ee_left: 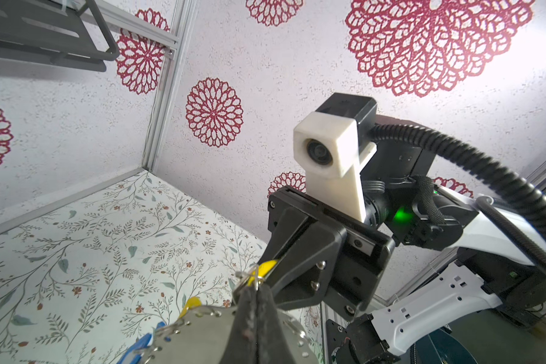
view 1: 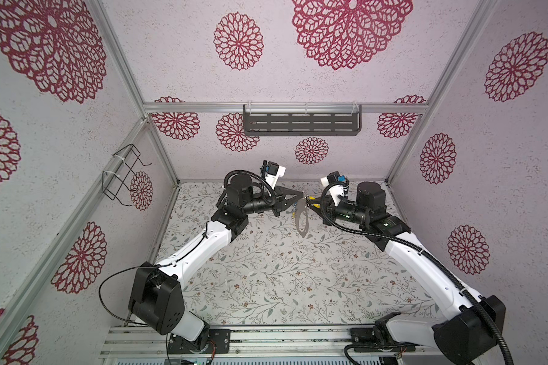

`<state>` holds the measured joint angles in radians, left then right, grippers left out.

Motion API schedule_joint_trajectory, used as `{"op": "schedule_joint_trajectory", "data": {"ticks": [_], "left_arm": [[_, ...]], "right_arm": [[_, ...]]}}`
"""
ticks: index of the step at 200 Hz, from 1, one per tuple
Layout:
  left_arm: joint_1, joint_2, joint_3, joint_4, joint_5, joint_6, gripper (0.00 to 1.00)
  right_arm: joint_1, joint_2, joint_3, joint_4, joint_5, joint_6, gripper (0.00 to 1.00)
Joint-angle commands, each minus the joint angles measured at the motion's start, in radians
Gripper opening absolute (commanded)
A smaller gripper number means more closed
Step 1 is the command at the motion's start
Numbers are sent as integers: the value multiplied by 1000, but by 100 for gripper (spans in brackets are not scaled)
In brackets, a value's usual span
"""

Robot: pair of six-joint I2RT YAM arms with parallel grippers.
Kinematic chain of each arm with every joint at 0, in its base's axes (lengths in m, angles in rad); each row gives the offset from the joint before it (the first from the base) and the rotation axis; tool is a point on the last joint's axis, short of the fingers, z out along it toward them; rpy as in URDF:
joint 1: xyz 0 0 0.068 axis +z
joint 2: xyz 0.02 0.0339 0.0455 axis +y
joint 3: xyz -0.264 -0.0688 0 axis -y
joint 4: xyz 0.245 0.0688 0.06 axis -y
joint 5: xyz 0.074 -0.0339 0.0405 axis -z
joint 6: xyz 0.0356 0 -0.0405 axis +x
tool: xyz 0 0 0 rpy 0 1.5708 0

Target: Remove the keys from the keyring

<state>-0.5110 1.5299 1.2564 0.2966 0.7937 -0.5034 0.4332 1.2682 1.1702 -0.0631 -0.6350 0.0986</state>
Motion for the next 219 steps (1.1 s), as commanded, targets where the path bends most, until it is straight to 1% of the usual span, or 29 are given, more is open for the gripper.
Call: {"op": "schedule_joint_trajectory", "data": {"ticks": [1, 40, 60, 101, 144, 171, 194, 201, 219], "left_arm": [[-3, -52, -4, 171, -10, -47, 0], [-5, -40, -14, 240, -18, -86, 0], [-5, -35, -14, 257, -25, -95, 0], [-7, -23, -15, 286, -18, -122, 0], [-10, -26, -38, 291, -17, -122, 0], [-10, -27, -51, 292, -14, -119, 0], [-16, -31, -52, 245, -8, -74, 0], [-21, -34, -48, 203, -9, -40, 0], [-42, -48, -31, 64, -31, 92, 0]], "right_arm": [[1, 4, -20, 47, -36, 49, 0], [0, 5, -72, 156, -125, 134, 0], [2, 0, -90, 168, -130, 143, 0], [1, -31, -90, 149, -86, 122, 0], [1, -75, -67, 101, -13, 82, 0], [-2, -95, -44, 69, 11, 63, 0], [-1, -101, -7, 34, 30, 59, 0], [-1, -99, 8, 23, 33, 59, 0], [-2, -89, 48, -13, 40, 64, 0]]}}
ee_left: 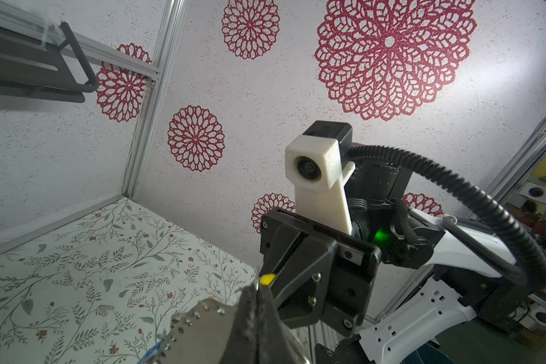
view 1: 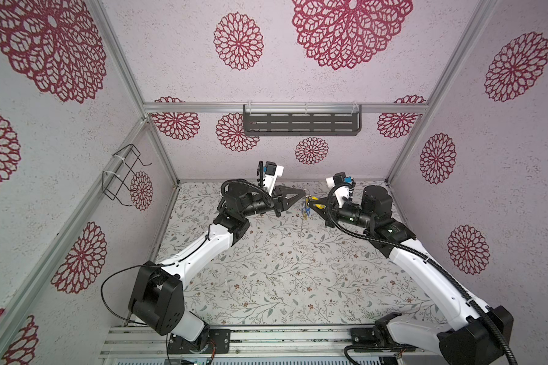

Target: Remove the keys from the keyring

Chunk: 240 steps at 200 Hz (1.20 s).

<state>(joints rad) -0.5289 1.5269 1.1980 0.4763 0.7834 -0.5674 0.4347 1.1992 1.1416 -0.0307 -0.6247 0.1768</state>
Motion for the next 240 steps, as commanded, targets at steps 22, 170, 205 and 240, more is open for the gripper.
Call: {"op": "schedule_joint_trajectory", "data": {"ticks": [22, 170, 205, 240], "left_arm": [[-44, -59, 47, -255, -54, 302, 0], [-68, -137, 50, -201, -70, 443, 0], [-68, -137, 54, -143, -64, 410, 0], [-66, -132, 57, -94, -75, 391, 0]], "right_arm": [[-2, 8, 152, -123, 69, 17, 0], [-87, 250, 380, -443, 54, 220, 0], [-87, 252, 330, -420, 37, 224, 0], [-85, 224, 261, -379, 12, 237, 0]]}}
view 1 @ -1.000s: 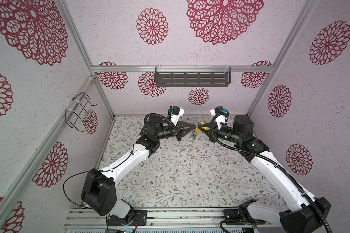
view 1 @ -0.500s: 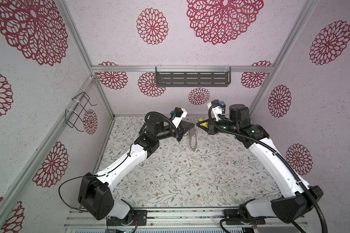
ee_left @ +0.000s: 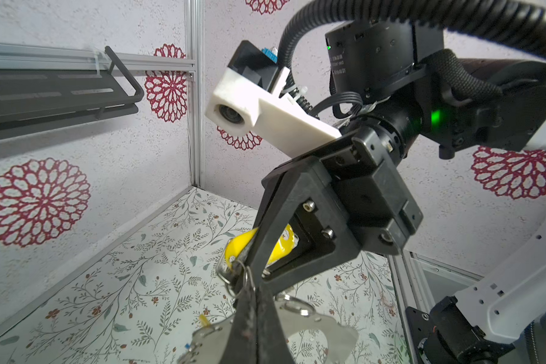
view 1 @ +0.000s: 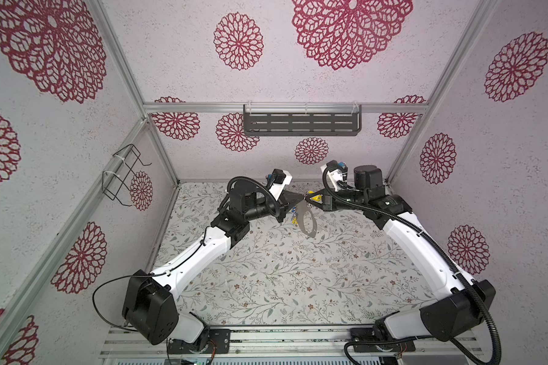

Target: Remove the keys from the keyring

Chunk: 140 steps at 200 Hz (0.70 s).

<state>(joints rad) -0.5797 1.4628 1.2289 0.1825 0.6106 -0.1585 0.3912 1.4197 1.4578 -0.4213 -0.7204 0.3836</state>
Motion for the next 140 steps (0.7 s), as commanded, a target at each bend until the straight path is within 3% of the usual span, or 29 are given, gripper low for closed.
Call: {"op": "schedule_joint_trajectory", "data": {"ticks": [1, 78, 140], "left_arm": [[-16, -67, 27, 200, 96, -18, 0], [-30, 28, 17, 424, -1, -130, 0], [-85, 61, -14, 495, -96, -136, 0]], "right_arm": [[-41, 2, -57, 13, 108, 31, 0], [28, -27, -137, 110, 69, 72, 0], [54, -34, -127, 131, 62, 61, 0]]}}
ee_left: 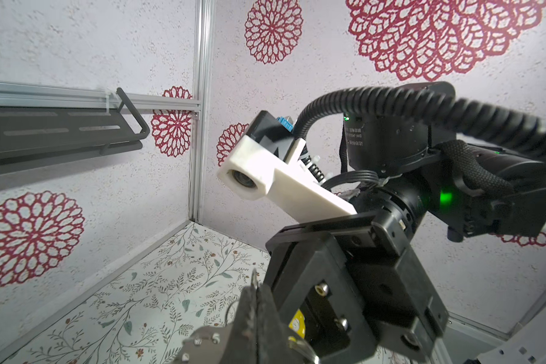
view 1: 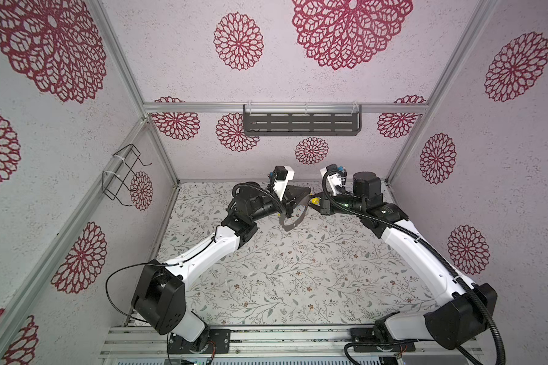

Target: Remove the keys from the keyring

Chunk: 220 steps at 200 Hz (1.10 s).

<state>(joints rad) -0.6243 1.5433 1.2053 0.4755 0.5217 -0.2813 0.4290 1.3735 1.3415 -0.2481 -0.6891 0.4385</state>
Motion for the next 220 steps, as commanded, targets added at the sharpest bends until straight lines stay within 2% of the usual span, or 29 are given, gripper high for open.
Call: {"op": "schedule_joint_trajectory", "data": {"ticks": [1, 42, 91, 111, 143, 167, 192, 220], "left_arm": [[-41, -20, 10, 203, -8, -13, 0], [-46, -20, -1, 235, -37, -42, 0], [-52, -24, -22, 251, -72, -61, 0], [-54, -18, -31, 275, -76, -81, 0], [-57, -26, -68, 320, -77, -104, 0], [-56, -46, -69, 282, -72, -103, 0], [-41, -56, -56, 250, -24, -113, 0], [-17, -74, -46, 206, 33, -126, 0]], "right_arm": [[15, 11, -11, -43, 31, 6, 0], [16, -34, -41, -41, 79, -24, 0], [13, -170, -133, 39, 330, -84, 0], [13, -234, -195, 134, 349, -86, 0], [12, -257, -230, 217, 315, -75, 0], [13, -239, -234, 248, 301, -62, 7], [12, -238, -247, 272, 301, -50, 25], [8, -256, -250, 257, 321, -56, 32]]}}
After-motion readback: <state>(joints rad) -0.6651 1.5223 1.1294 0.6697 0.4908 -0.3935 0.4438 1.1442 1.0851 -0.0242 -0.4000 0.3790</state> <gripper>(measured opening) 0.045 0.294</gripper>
